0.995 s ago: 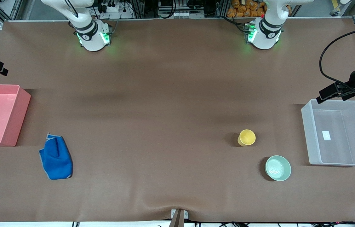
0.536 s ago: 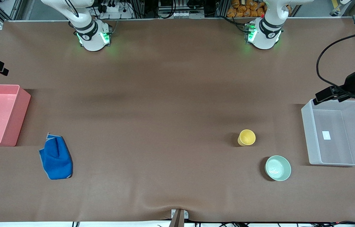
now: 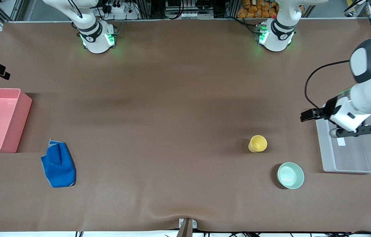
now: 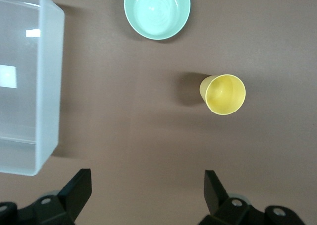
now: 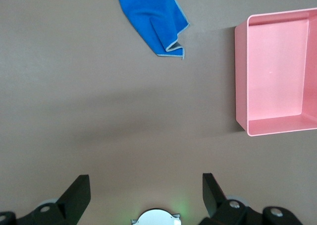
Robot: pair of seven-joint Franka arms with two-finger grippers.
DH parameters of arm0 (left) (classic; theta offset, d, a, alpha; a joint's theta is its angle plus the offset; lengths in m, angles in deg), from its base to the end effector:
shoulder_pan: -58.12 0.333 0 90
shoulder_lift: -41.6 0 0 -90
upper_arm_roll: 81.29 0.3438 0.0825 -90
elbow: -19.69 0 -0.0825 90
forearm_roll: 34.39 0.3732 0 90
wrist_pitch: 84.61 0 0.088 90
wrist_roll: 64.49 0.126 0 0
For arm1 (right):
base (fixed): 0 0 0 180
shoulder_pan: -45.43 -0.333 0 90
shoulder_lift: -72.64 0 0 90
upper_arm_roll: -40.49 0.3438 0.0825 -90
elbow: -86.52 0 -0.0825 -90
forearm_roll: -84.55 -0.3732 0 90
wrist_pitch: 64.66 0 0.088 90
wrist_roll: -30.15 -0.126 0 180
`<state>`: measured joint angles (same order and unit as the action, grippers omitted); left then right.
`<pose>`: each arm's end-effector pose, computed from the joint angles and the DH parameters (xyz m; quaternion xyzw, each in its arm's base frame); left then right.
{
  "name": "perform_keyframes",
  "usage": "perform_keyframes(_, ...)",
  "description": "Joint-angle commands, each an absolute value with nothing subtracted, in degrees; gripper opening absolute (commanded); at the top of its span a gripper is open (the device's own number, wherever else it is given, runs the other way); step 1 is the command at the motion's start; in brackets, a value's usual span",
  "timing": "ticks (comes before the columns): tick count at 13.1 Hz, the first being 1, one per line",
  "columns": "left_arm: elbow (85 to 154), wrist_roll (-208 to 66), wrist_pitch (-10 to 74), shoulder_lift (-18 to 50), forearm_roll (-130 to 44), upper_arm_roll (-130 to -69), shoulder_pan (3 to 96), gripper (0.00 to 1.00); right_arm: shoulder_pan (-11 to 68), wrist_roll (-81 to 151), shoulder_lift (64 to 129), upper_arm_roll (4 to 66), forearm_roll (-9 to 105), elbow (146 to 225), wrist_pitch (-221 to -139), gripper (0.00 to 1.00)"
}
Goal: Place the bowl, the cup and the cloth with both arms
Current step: 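Reach the left gripper toward the yellow cup while the right gripper reaches the cloth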
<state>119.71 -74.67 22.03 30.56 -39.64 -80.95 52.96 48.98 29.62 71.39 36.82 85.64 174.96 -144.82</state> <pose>0.6000 -0.0596 0.4655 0.9965 0.0614 -0.0438 0.0374 0.5111 -0.0679 0.6434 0.9957 -0.0684 -0.0617 0.0052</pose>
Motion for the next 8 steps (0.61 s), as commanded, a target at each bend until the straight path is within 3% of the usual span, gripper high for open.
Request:
perform_keyframes(1,122.6,-78.5,25.9,30.0,-39.6,-80.9,50.2,1.0,49.7,30.8,71.2,36.7,85.5,178.2,-146.5,1.0)
perform_keyframes(5,125.0,-84.8,32.9,25.4,-39.4,-83.3,49.2,1.0,52.1,38.2,73.2,36.6,85.4,185.8,-157.0,1.0)
perform_keyframes(8,129.9,-86.0,42.6,23.9,-39.2,-83.7,48.4,1.0,51.8,41.3,78.7,36.6,85.2,185.3,-163.5,1.0)
